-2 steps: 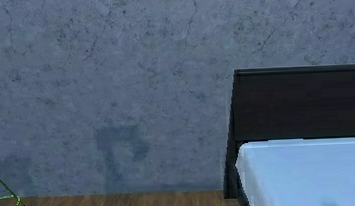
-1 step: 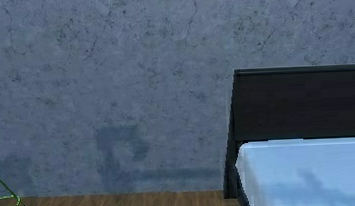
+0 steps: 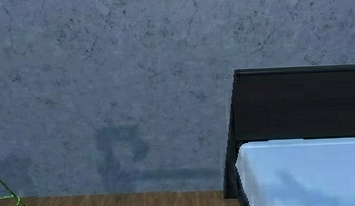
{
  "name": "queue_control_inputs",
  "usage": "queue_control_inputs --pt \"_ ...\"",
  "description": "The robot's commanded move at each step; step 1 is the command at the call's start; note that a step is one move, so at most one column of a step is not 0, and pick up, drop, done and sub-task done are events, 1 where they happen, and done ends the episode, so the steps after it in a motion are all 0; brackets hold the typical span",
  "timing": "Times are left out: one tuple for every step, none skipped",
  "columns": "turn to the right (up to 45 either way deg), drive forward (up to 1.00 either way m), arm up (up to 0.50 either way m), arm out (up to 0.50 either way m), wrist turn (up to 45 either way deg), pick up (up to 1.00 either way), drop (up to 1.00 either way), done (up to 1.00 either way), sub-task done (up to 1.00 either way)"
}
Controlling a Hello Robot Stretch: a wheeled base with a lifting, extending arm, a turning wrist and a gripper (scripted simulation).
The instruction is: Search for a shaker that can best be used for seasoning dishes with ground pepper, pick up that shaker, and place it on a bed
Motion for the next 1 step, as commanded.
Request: queue_control_inputs --pt "0.0 0.0 0.0 0.0 0.0 0.0 0.0 1.0 0.0"
